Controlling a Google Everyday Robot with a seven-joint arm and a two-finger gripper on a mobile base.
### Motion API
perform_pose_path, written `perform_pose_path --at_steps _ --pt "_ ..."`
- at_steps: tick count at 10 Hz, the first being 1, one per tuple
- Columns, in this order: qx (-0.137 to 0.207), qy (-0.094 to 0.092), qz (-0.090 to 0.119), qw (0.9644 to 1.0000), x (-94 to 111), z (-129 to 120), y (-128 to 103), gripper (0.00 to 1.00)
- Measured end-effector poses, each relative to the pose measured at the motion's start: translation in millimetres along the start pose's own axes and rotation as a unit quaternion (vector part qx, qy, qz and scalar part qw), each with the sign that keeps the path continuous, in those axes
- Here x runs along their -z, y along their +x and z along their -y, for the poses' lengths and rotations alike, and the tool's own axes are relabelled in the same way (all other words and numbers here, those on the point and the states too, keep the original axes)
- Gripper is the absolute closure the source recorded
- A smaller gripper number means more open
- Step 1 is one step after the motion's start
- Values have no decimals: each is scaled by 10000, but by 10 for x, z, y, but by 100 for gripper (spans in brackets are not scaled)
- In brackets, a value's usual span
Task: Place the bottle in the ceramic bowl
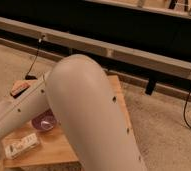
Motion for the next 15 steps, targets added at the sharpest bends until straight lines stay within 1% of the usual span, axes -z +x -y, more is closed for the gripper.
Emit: perform_pose_path --at_steps 2,5,6,8,9,10,11,13,15 --pt "-143 35 2 9999 -131 235 -143 35" --pt "-295 63 -10 9995 -204 514 -171 35" --pt "-334 27 -7 9994 -199 589 -146 35" --pt "-340 -56 -12 9994 -181 670 -74 35" --pt "-291 -133 -88 9995 -153 704 32 35" --pt "-259 -153 -109 9995 -135 713 71 35" --pt "-195 -196 -160 9995 -84 729 158 35" --pt "-163 -209 -217 9994 -26 774 296 35" --pt "-172 -240 -270 9992 -39 777 402 35"
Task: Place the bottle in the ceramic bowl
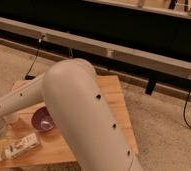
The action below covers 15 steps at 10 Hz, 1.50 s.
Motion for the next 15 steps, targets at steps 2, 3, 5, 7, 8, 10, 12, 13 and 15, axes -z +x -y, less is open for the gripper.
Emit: perform_pose_path --at_steps 2,3,5,7,8,10,12,13,15 --pt "-25 -70 -81 9999 -83 -35 123 35" --pt "-34 -104 -111 9999 -121 -59 168 35" --pt "-35 -193 -180 9996 -209 -146 277 35" --pt "10 -277 -203 9994 -259 -259 329 35" --pt "36 -310 -211 9993 -279 -308 346 35" --pt "107 -364 -231 9990 -323 -393 371 35" --pt "175 -402 -252 9987 -386 -444 391 35" --pt "191 -388 -240 9988 -418 -427 378 35" --pt "219 -364 -216 9989 -466 -388 321 35"
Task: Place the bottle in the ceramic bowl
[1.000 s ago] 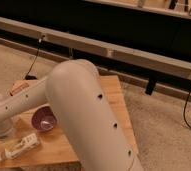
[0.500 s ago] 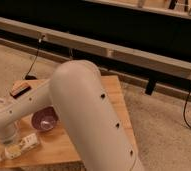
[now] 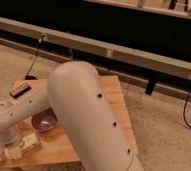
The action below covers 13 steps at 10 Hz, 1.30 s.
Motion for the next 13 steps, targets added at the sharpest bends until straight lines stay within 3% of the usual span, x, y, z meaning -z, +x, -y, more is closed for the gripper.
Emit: perform_pose_path --at_steps 8,11,12,13 --pt "226 -129 -108 9996 -271 -158 -181 37" --pt "289 -101 -36 9995 -256 -241 -353 62" --pt "264 -44 -45 9996 -240 -239 -359 77" --pt "249 -22 -58 9997 -237 -235 -345 82"
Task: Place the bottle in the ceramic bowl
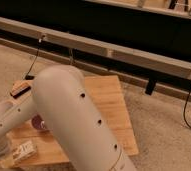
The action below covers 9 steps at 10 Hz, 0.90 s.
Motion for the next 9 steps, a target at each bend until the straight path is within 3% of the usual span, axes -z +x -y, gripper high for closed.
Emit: perform_pose_path --at_steps 1,3,5,6,7,9 --pt "-36 39 -34 10000 2 10 41 93" --pt "-162 81 -8 9998 57 21 89 100" --pt "-334 -7 435 9985 341 -20 -55 100" --pt "-436 11 1037 9937 796 10 -205 100" --pt "-503 83 1415 9886 1125 66 -246 100" --pt "-763 431 2160 9724 1930 336 -83 100"
